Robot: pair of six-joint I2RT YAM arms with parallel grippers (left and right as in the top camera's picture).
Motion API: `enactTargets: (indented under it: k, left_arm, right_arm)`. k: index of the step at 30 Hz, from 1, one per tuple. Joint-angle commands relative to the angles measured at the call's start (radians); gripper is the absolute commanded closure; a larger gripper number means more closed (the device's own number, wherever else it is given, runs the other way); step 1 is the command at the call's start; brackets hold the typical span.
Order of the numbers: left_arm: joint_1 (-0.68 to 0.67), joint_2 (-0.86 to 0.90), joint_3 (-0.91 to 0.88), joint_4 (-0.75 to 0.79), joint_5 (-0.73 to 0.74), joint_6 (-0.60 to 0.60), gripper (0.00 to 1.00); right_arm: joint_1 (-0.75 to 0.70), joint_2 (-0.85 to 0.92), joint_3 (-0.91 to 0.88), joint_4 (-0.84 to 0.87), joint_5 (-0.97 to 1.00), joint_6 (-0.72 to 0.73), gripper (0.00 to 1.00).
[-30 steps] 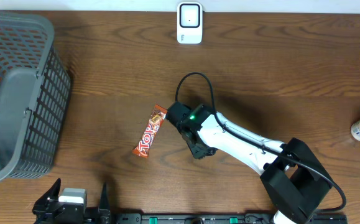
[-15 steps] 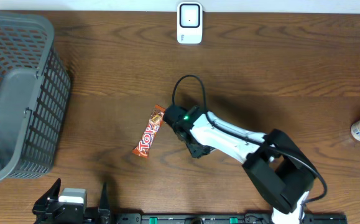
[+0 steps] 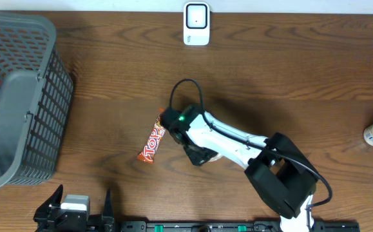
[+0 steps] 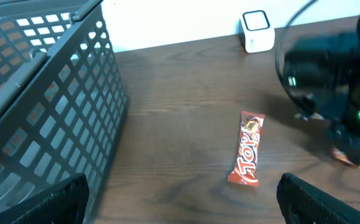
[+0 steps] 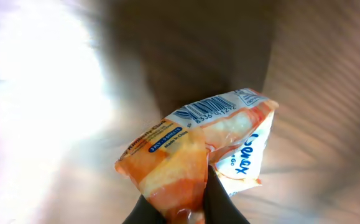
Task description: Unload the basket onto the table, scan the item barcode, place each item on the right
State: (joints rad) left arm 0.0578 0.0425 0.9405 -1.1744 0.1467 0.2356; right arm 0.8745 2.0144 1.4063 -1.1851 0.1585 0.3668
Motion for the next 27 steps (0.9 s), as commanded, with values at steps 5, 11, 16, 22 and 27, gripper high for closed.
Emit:
enactTargets:
  k: [5,11,16,22,27]
  left_arm:
    - [-0.002,-0.002,0.006,0.0,-0.01,0.002,0.04]
    - [-0.002,-0.002,0.006,0.0,-0.01,0.002,0.04]
    - [-0.002,-0.002,0.006,0.0,-0.01,0.002,0.04]
    - [-0.002,-0.002,0.006,0.0,-0.01,0.002,0.04]
    - [-0.002,-0.002,0.006,0.0,-0.01,0.002,0.04]
  right_arm:
    - [-0.05,-0.119,0.116,-0.016,-0.545,-0.235,0.99]
    - [-0.118,-0.119,0.072,0.027,-0.825,-0.577,0.99]
    - [-0.135,-0.114,-0.02,0.175,-0.941,-0.734,0.95]
    - [-0.178,-0.114,-0.127,0.294,-1.064,-0.734,0.86]
    - [-0.241,-0.114,-0.207,0.376,-1.126,-0.734,0.87]
